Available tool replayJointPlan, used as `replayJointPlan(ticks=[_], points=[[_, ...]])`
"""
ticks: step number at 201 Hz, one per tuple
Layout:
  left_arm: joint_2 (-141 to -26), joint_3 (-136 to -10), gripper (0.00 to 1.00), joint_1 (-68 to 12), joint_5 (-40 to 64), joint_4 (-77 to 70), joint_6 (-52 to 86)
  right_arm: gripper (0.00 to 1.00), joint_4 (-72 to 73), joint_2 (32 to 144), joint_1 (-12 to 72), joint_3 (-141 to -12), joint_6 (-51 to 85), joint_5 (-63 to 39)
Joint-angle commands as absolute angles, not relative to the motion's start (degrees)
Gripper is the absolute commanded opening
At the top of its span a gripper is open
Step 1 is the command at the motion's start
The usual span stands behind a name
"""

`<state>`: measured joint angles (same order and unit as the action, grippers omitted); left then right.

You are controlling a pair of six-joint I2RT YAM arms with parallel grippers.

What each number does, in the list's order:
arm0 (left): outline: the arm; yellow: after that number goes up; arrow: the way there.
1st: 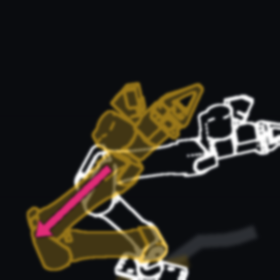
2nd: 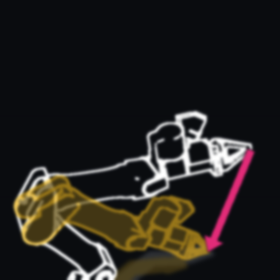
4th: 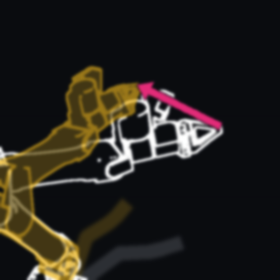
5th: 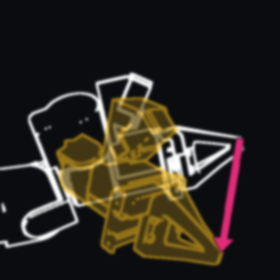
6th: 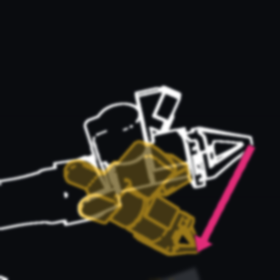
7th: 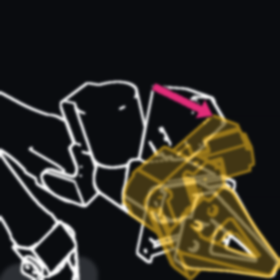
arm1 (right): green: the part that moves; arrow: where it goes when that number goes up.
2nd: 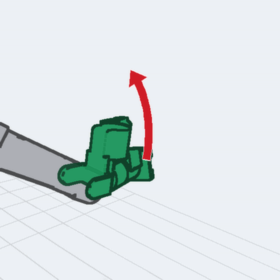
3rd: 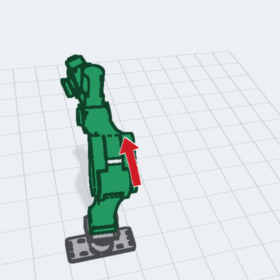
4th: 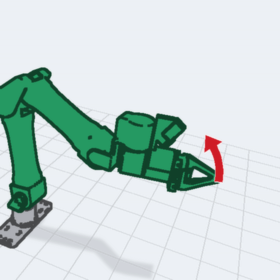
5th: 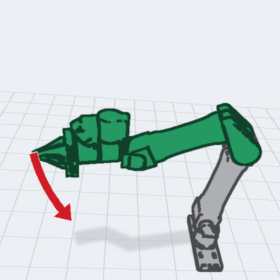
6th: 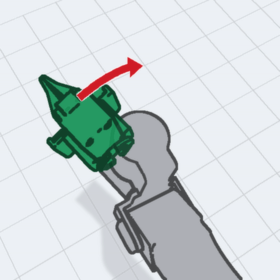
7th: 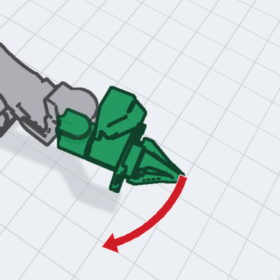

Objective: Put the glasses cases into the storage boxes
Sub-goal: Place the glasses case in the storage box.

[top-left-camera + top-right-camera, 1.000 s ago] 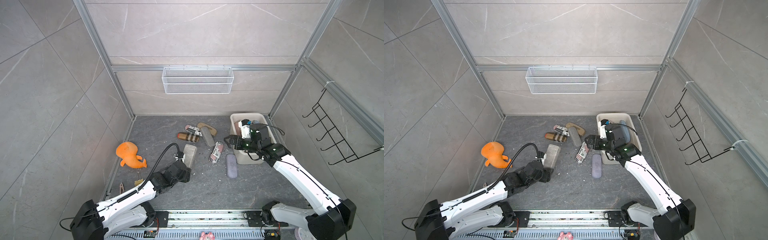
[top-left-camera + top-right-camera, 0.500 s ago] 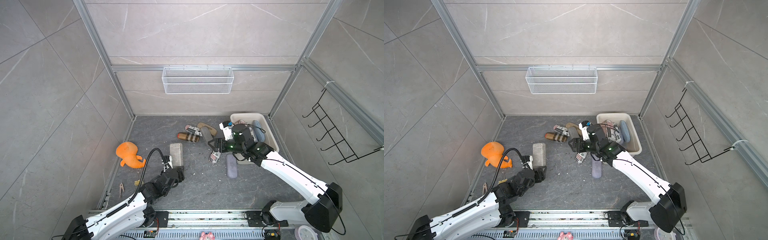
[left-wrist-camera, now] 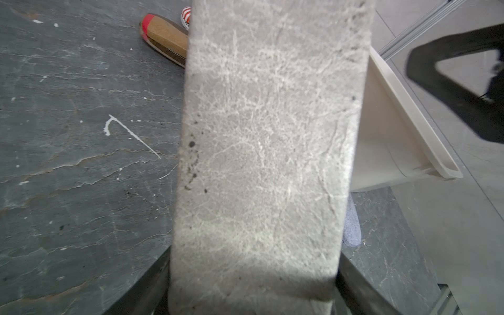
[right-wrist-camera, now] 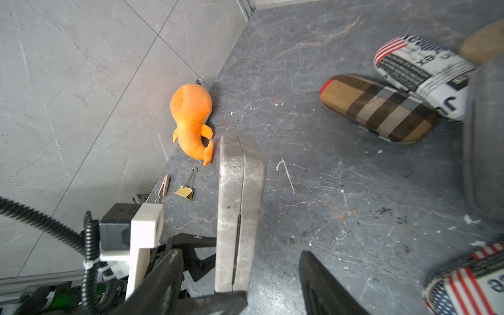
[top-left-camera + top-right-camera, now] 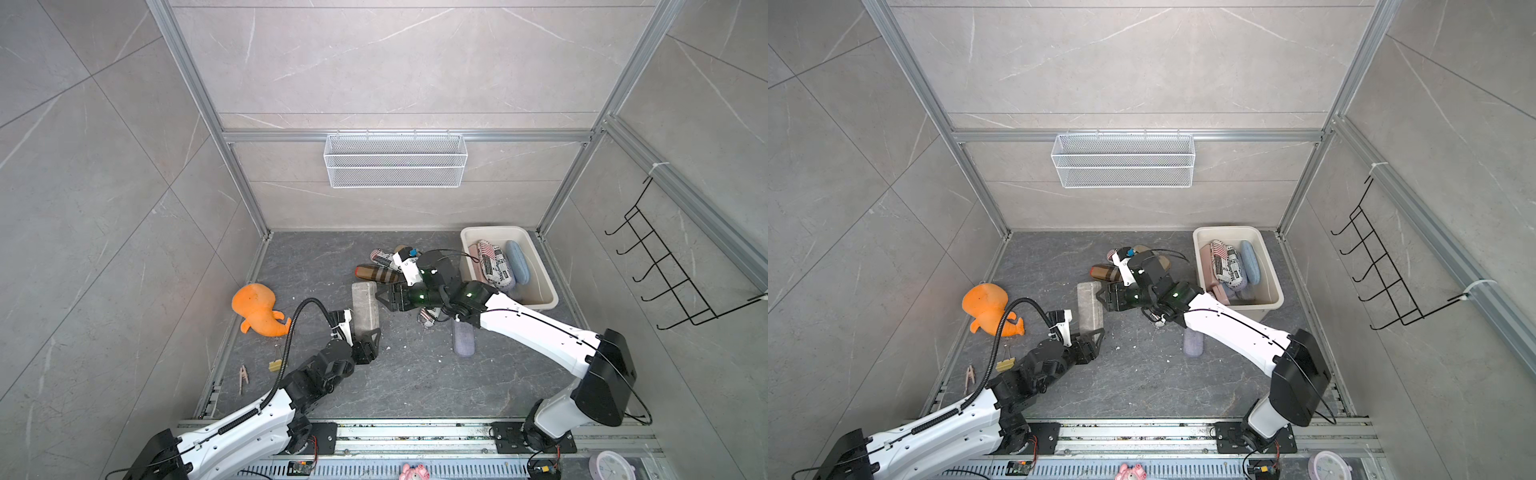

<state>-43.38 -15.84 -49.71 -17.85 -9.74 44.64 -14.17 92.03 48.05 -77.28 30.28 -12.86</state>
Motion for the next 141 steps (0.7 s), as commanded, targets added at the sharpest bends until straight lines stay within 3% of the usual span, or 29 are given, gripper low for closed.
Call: replayJointPlan(ticks=[1, 20, 44, 63, 98, 141], points=[[-41.59, -16.02, 0.63, -49.31, -16.96, -17.14, 42.53, 0.7, -11.99, 95.11, 49.04, -79.98, 32.16, -12.22], [-41.07, -16.47, 0.63, -49.26, -17.56, -16.02, 42.04, 0.7, -11.87, 97.39, 49.69, -81.79, 32.78, -11.95], [-41.32, -16.59, 0.63, -49.24, -17.43, -15.88, 42.01, 0.59, -11.73, 99.19, 50.22, -82.79, 33.05, -12.31], [-41.48, -16.52, 0.63, -49.28, -17.45, -15.96, 42.3, 0.44, -11.24, 99.66, 50.5, -82.84, 33.67, -12.44], [-41.82, -16.61, 0.65, -49.22, -16.93, -15.91, 41.99, 0.36, -11.6, 99.52, 51.06, -82.94, 33.19, -12.31], [-41.97, -17.0, 0.86, -49.23, -12.6, -14.3, 40.23, 0.31, -11.78, 99.54, 51.32, -83.28, 32.43, -11.74]])
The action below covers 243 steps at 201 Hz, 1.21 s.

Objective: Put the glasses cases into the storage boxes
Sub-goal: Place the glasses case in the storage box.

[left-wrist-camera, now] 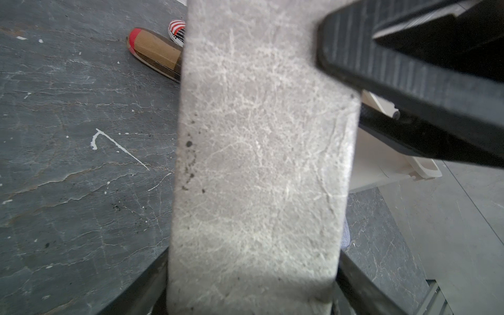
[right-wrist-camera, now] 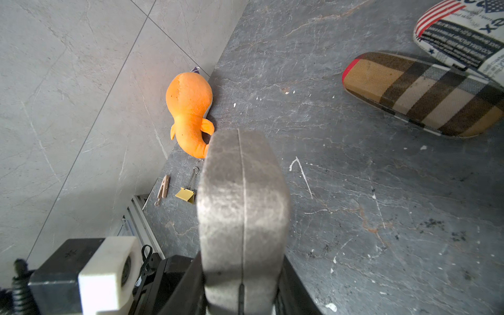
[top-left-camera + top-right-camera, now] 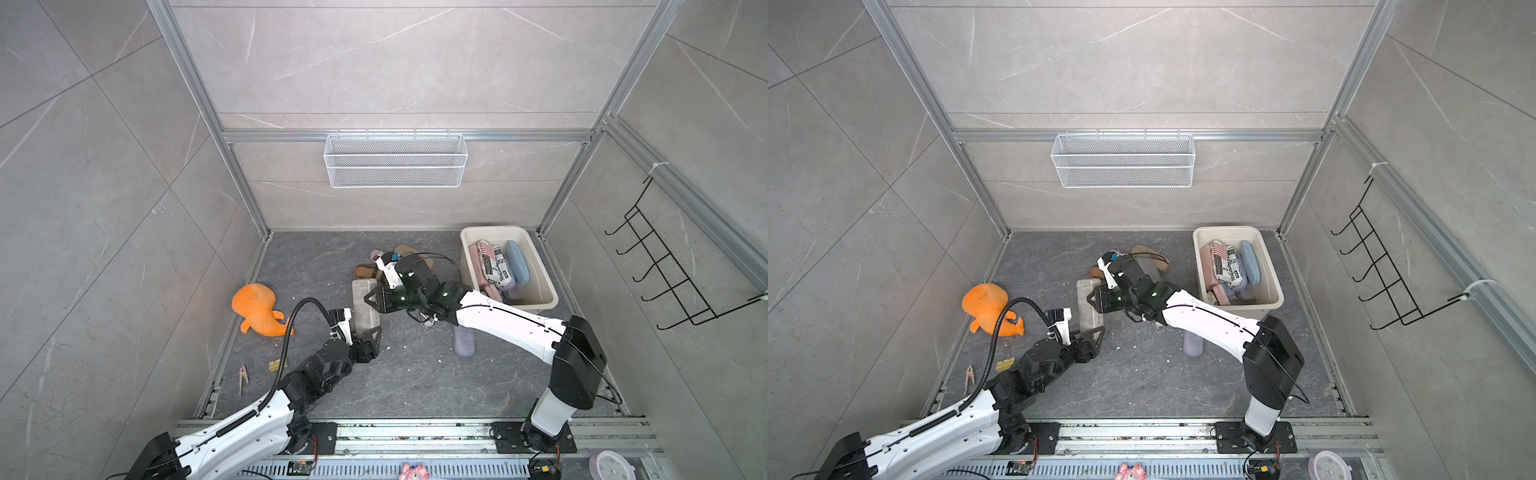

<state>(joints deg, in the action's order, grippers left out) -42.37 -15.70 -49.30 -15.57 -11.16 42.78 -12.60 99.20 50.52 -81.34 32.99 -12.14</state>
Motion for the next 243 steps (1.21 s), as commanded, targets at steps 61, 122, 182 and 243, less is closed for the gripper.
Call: replayJointPlan(ticks=[61, 122, 182, 243], points=[[-37.32, -18.6, 0.98, -49.28, -15.8, -4.09, 40.14, 0.31, -15.58, 99.3, 51.3, -86.02, 28.91, -5.37], [-31.9, -18.78, 0.97, -49.21, -25.89, 6.97, 45.55, 0.31, -21.62, 97.33, 50.68, -90.04, 23.79, 1.53], [-27.45, -17.83, 0.96, -49.24, -29.43, 10.4, 46.99, 0.3, -26.5, 91.66, 46.95, -89.38, 20.6, 5.62], [-27.98, -16.81, 0.96, -49.29, -30.03, 10.15, 47.7, 0.3, -33.47, 85.85, 38.64, -88.46, 19.79, 8.74]])
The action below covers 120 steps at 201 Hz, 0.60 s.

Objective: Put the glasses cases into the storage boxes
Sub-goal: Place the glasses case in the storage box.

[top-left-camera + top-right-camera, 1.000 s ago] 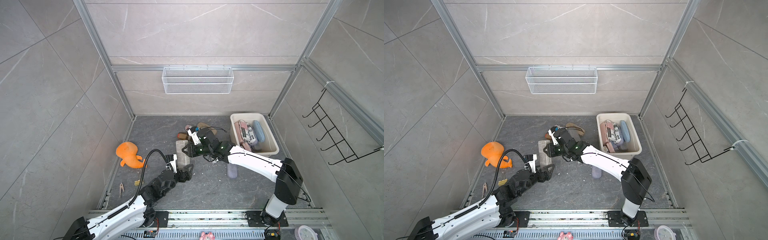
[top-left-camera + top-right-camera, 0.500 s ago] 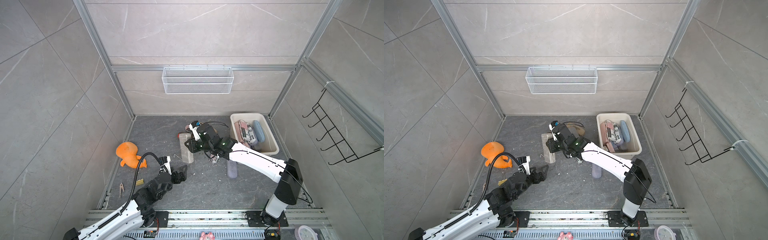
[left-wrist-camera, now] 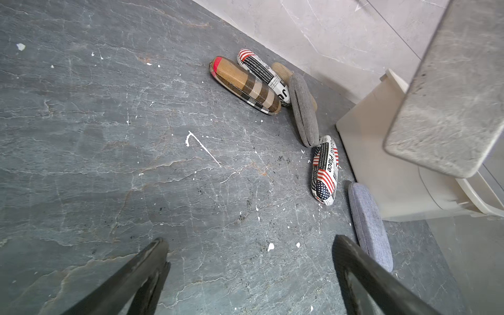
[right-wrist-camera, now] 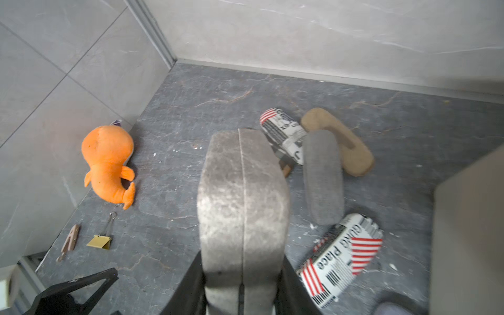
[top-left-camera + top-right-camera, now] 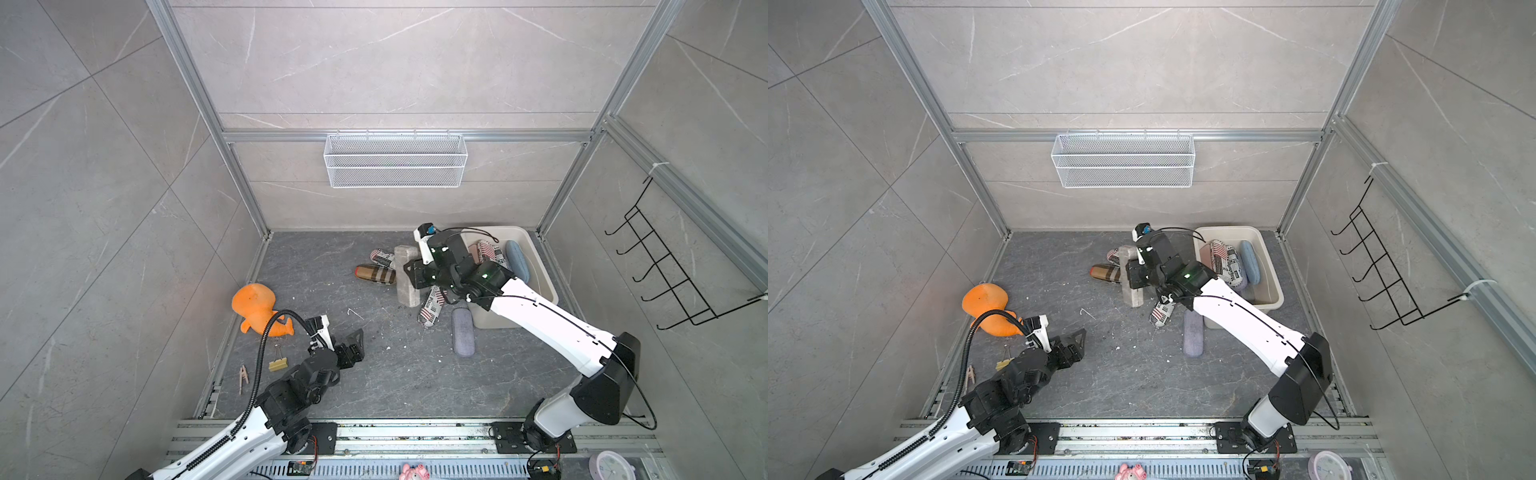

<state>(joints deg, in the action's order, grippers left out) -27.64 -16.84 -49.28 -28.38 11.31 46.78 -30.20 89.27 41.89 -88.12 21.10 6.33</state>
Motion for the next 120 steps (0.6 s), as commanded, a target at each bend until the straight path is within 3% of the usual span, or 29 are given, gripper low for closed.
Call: replayJointPlan(ticks=[1, 48, 86, 120], points=[[-28.1, -16.71, 0.96, -49.26, -30.04, 10.08, 47.71, 0.3, -33.61, 85.77, 38.44, -88.53, 19.74, 8.85], [-32.77, -17.41, 0.96, -49.28, -29.84, 5.69, 46.23, 0.3, -41.25, 81.46, 29.85, -91.97, 16.42, 13.98], [-38.3, -18.3, 0.96, -49.22, -28.69, 2.3, 45.54, 0.3, -46.08, 80.65, 24.1, -93.44, 12.09, 27.17], [-41.07, -19.84, 0.97, -49.22, -28.16, 1.91, 44.06, 0.3, -46.58, 81.73, 18.25, -90.14, 10.7, 32.84]])
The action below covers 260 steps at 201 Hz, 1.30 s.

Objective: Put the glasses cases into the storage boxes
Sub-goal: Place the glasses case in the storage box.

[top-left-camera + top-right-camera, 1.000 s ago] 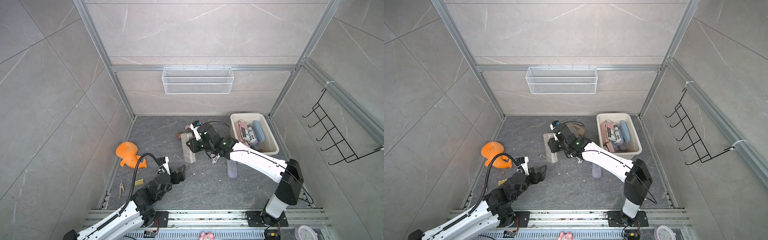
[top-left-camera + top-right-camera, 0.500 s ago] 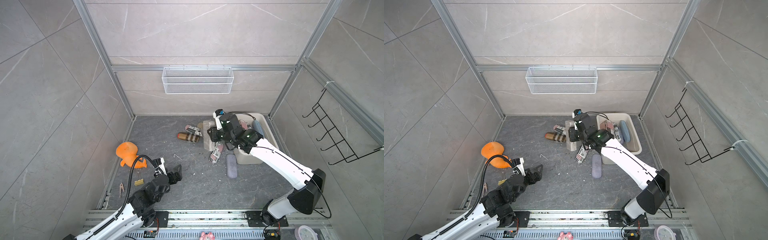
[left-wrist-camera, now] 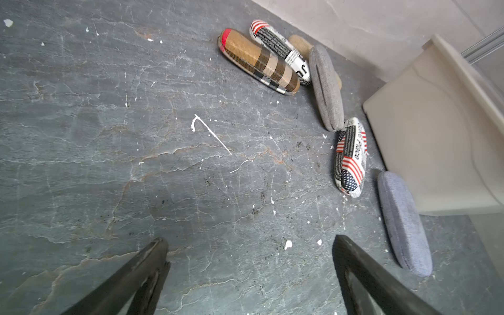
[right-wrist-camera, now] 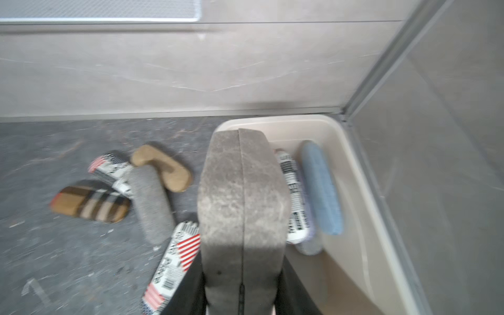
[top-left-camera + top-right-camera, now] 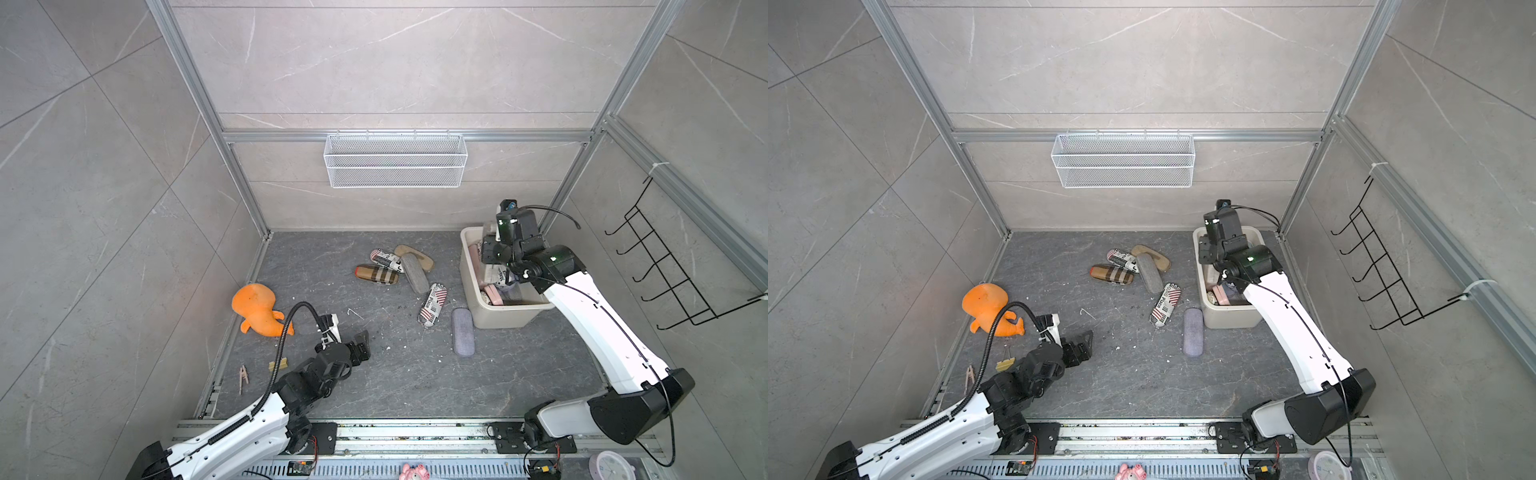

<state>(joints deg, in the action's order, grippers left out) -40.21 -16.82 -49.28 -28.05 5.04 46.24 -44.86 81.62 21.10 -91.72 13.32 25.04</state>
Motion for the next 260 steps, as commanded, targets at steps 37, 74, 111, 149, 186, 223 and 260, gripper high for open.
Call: replayJointPlan(ticks=[37, 74, 111, 149, 186, 223, 260], points=[[-41.66, -20.05, 0.97, -49.17, -27.82, 1.32, 43.88, 0.3, -45.2, 83.68, 15.27, -83.62, 10.46, 38.72], [-42.07, -19.92, 0.97, -49.22, -27.64, 0.63, 44.08, 0.3, -44.01, 85.94, 14.65, -77.75, 11.95, 41.53], [-42.43, -19.95, 0.97, -49.15, -27.56, 0.77, 43.91, 0.31, -43.06, 87.68, 14.77, -74.1, 14.09, 38.86], [-42.52, -19.61, 0.97, -49.13, -27.51, 0.08, 43.89, 0.35, -42.08, 88.99, 15.02, -71.8, 14.83, 36.59], [-44.09, -20.36, 0.97, -49.13, -27.28, 0.31, 43.99, 0.42, -41.5, 90.2, 15.55, -71.11, 15.51, 31.58], [-45.6, -21.14, 0.97, -49.13, -27.29, 0.25, 44.0, 0.5, -41.12, 91.21, 15.9, -70.88, 16.17, 28.57], [-46.9, -22.48, 0.97, -49.13, -25.2, 0.27, 43.44, 0.58, -41.13, 89.09, 15.91, -71.53, 17.22, 23.25]])
